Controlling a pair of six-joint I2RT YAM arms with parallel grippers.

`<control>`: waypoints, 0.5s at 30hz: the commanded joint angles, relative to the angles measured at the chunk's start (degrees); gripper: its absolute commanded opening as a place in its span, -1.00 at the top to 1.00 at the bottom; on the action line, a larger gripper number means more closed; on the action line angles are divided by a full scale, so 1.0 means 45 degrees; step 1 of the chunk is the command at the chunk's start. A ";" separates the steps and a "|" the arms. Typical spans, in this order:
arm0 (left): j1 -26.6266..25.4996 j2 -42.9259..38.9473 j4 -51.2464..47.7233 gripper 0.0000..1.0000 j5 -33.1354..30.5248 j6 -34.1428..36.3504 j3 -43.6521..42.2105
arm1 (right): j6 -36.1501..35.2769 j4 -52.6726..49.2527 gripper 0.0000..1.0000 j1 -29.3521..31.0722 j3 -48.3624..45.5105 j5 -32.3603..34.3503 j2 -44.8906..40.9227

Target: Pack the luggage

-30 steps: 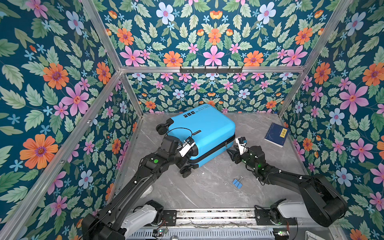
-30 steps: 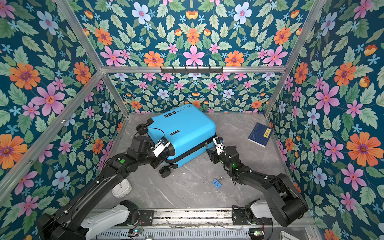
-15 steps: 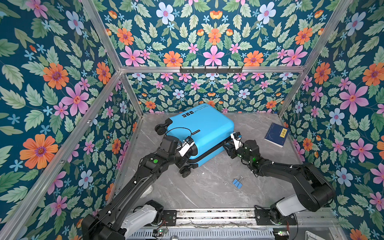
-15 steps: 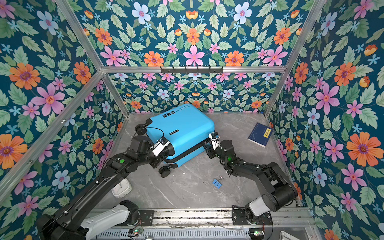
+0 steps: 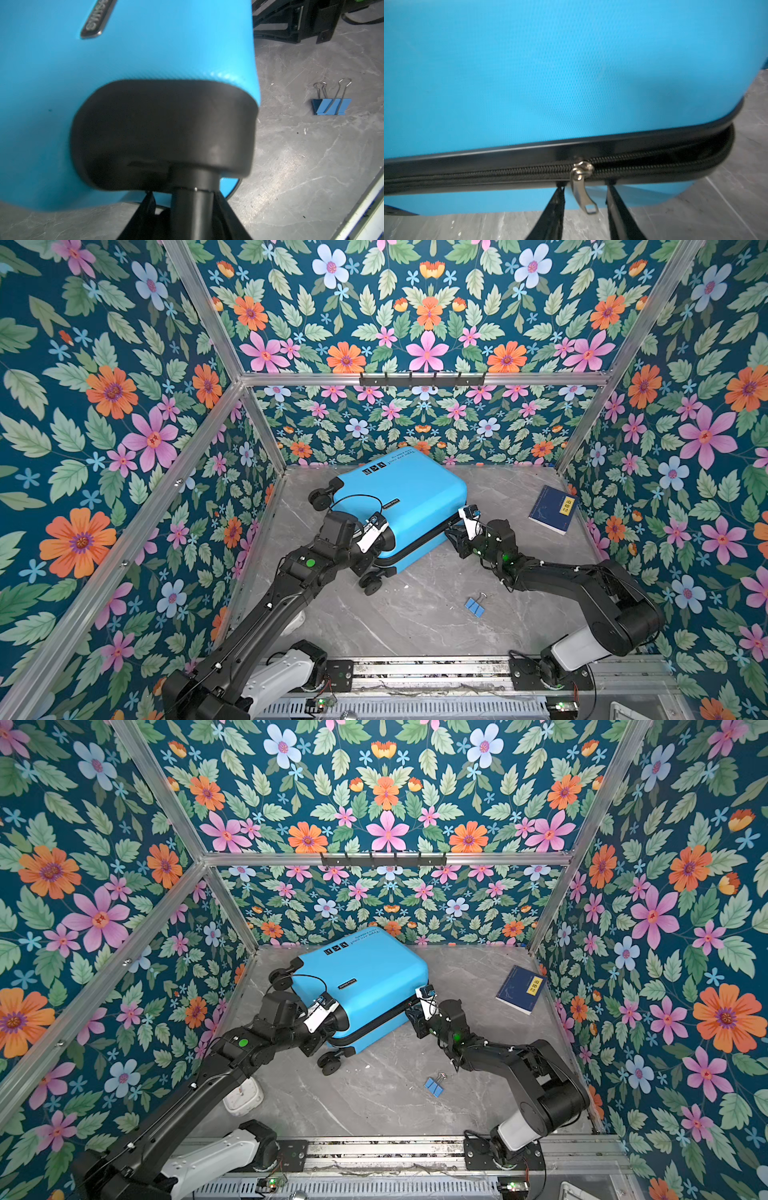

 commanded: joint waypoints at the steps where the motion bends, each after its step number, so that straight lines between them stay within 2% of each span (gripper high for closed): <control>1: 0.0005 -0.0200 0.1817 1.00 0.0273 -0.0071 0.0273 | -0.0032 0.0552 0.38 -0.0005 0.0143 0.0190 0.0051; 15: 0.0005 -0.0259 0.1700 1.00 0.0283 -0.0081 0.0232 | -0.0117 0.0319 0.69 -0.0005 0.0234 0.0320 -0.0100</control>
